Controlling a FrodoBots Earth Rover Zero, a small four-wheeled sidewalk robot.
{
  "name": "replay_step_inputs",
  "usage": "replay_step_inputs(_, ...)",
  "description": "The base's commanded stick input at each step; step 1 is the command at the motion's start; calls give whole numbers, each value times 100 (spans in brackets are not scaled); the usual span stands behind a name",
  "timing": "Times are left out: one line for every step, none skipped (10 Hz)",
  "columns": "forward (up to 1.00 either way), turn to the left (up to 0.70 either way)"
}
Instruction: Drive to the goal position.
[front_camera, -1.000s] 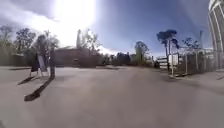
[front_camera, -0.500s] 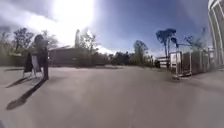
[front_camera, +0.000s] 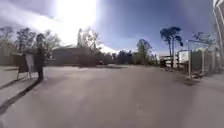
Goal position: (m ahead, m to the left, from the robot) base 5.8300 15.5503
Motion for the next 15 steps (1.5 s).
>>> replay_step_inputs(100,5)
replay_step_inputs(100,25)
replay_step_inputs(100,31)
replay_step_inputs(100,8)
replay_step_inputs(100,0)
replay_step_inputs(100,0)
replay_step_inputs(100,0)
replay_step_inputs(100,7)
replay_step_inputs(100,23)
replay_step_inputs(100,34)
replay_step_inputs(100,36)
replay_step_inputs(100,26)
replay_step_inputs(100,16)
replay_step_inputs(100,6)
replay_step_inputs(100,5)
